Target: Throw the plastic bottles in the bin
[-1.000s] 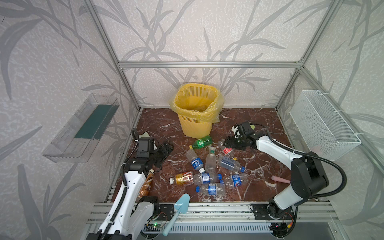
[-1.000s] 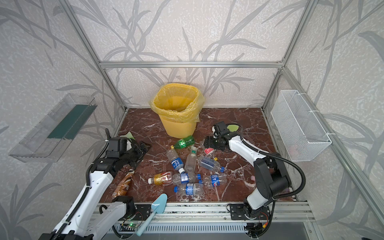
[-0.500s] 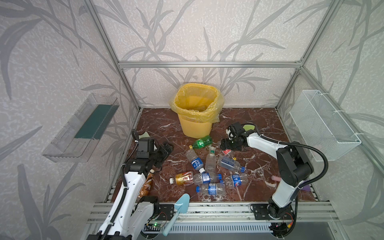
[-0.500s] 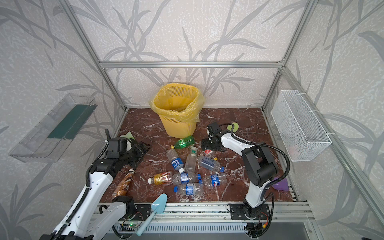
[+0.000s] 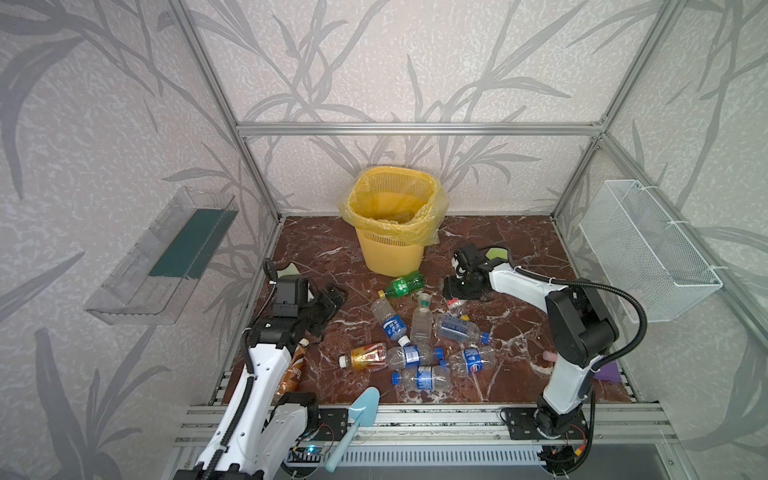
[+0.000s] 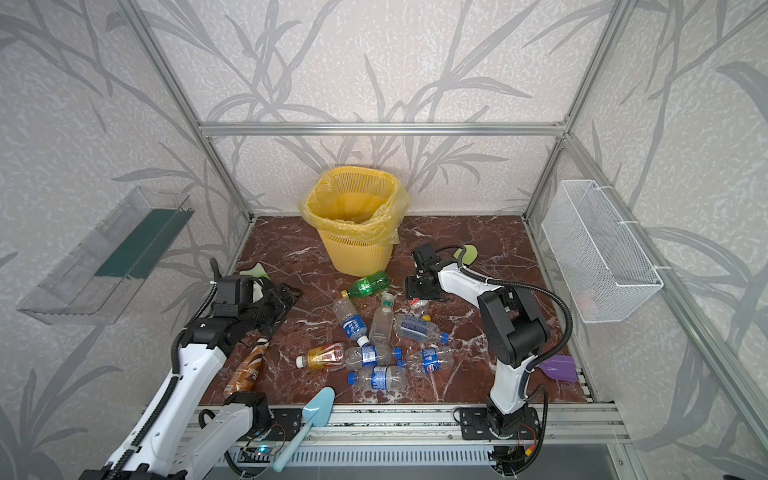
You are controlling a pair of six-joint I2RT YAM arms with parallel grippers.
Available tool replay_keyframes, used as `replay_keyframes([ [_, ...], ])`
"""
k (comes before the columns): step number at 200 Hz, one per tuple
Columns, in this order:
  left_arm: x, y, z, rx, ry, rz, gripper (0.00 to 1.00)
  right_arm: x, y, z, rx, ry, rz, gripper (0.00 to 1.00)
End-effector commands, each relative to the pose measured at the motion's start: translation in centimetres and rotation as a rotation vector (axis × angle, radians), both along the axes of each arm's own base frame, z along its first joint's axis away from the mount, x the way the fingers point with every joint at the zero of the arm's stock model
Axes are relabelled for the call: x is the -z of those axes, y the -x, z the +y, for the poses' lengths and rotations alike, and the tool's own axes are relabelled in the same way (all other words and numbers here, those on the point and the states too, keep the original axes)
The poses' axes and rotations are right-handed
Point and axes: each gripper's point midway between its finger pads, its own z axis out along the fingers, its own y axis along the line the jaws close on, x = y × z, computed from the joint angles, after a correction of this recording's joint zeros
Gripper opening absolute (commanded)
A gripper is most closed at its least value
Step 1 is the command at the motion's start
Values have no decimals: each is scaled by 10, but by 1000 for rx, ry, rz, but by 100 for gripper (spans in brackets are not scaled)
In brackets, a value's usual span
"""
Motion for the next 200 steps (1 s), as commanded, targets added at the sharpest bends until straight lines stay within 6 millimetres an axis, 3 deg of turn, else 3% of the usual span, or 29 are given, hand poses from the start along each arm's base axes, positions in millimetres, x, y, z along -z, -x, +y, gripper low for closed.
replay_keyframes([
  [1, 3, 4, 2, -11, -4, 4, 92, 2, 4, -17, 52, 36, 22, 63],
  [85, 9, 3, 3, -17, -3, 10, 92, 3, 18, -69, 192, 56, 37, 62],
  [90, 9, 3, 2, -16, -3, 13, 92, -6, 18, -72, 203, 45, 18, 62],
  [112, 10, 2, 2, -14, -3, 13, 92, -7, 25, -84, 241, 29, 21, 62],
  [200, 18, -3, -1, 1, 9, 34, 92, -26, 64, -134, 482, -208, -3, 61],
])
